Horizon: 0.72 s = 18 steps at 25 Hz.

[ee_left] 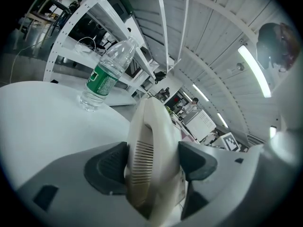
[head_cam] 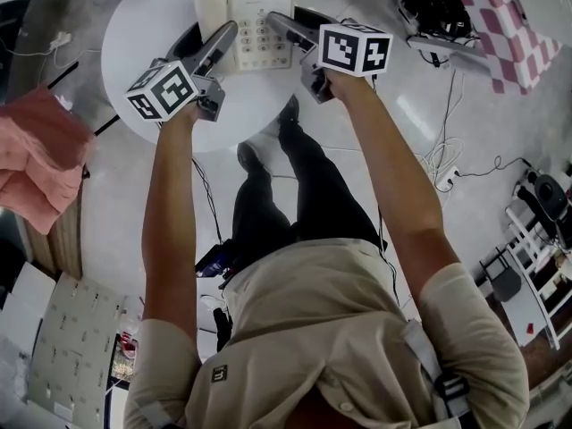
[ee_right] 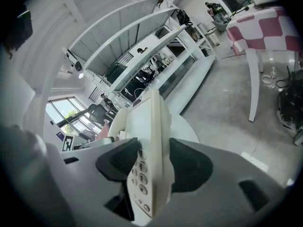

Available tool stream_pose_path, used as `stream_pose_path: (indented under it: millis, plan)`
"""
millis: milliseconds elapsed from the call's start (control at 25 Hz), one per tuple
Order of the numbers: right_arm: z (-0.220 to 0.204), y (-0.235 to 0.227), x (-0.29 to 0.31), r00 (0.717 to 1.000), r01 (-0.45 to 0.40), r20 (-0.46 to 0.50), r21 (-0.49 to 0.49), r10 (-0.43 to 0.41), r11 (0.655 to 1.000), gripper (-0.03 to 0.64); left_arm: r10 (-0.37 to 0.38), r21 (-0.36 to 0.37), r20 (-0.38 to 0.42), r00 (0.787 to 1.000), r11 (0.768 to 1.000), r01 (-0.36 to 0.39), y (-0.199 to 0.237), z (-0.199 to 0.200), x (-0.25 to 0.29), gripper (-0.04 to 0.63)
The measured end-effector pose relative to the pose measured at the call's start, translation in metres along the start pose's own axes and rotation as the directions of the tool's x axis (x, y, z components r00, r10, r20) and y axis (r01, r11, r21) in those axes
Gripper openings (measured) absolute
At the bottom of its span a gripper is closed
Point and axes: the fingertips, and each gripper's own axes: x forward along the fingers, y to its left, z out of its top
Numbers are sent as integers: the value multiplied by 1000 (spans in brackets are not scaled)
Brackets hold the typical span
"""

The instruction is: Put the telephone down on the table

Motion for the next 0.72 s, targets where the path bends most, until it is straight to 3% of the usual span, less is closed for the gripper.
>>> stream_pose_path:
  millis: [360, 520, 720]
  plan:
    - [-8, -21, 16, 999, 8, -44, 11, -8, 1000, 196, 24, -37, -29, 999, 999, -25, 20, -13, 15, 333]
    - [-7, -29, 22, 999, 16, -51, 7, -16, 1000, 196, -12, -93, -49, 999, 996, 7, 24, -24, 25, 333]
    - [-5, -36, 26, 998, 26, -57, 20, -25, 999, 196, -2, -130, -58, 998, 991, -6, 29, -25, 33, 333]
